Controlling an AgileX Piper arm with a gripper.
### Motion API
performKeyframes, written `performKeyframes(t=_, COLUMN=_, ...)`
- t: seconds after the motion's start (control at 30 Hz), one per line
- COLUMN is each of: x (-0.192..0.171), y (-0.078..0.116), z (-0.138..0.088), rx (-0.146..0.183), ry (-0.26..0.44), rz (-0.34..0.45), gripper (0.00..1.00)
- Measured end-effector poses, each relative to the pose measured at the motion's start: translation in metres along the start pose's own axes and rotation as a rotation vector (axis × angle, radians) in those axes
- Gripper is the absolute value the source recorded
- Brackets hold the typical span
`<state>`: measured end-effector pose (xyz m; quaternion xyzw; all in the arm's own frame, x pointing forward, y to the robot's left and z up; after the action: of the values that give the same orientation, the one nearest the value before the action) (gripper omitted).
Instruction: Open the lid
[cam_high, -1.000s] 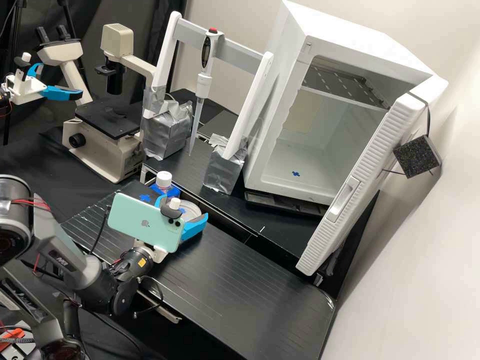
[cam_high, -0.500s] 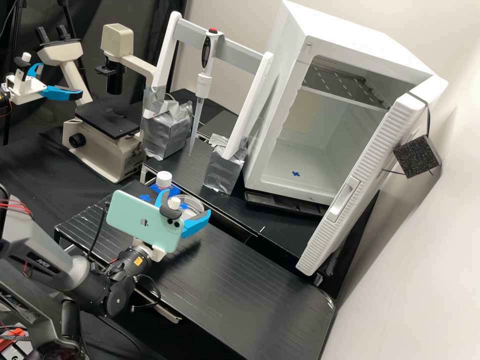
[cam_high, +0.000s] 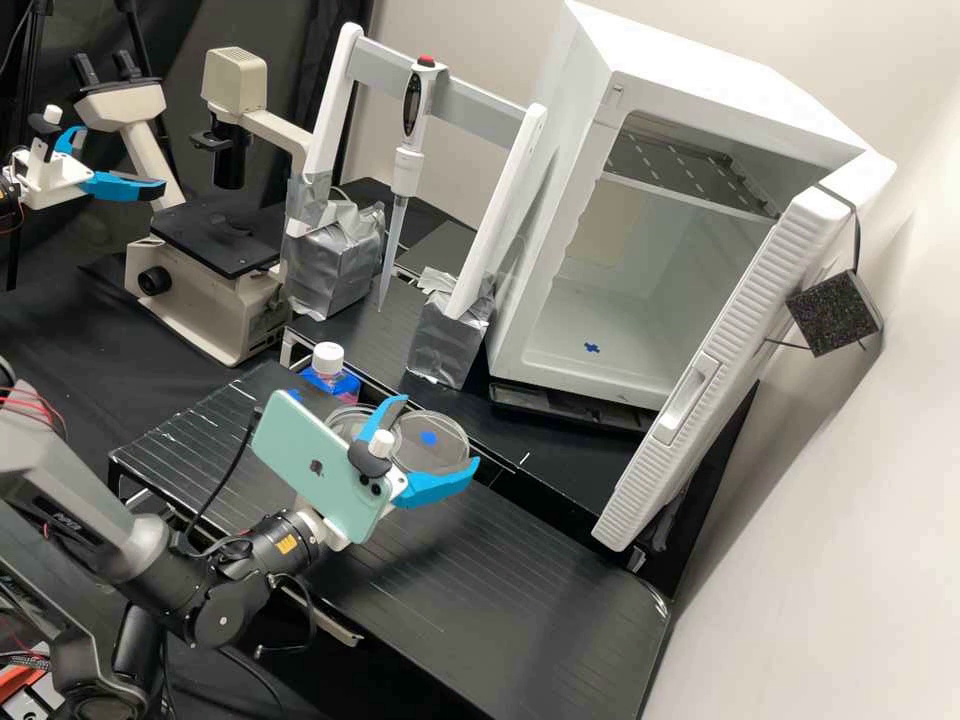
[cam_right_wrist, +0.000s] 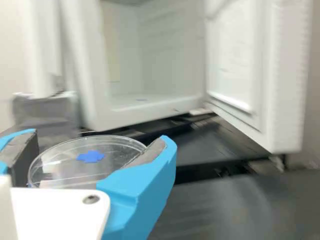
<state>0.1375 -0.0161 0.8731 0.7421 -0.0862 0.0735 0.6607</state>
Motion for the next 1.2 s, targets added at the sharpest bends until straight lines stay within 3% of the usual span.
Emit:
performKeyframes(t=0.13, x=0.003, y=-0.001, z=0.010, rx=0.045, ry=-0.044, rz=-0.004, gripper=0.00)
performKeyframes(t=0.23, x=0.004, y=-0.002, z=0.014, rx=0.059, ry=-0.063, rz=-0.014, gripper=0.00)
performKeyframes(t=0.63, x=0.011, y=-0.007, z=0.026, rx=-0.018, ry=-0.124, rz=-0.004, gripper=0.00)
performKeyframes(t=0.67, x=0.012, y=-0.008, z=0.026, rx=-0.020, ry=-0.126, rz=-0.004, gripper=1.00)
performKeyframes(t=1.2, x=0.015, y=-0.012, z=0.027, rx=-0.038, ry=-0.128, rz=-0.015, gripper=1.00)
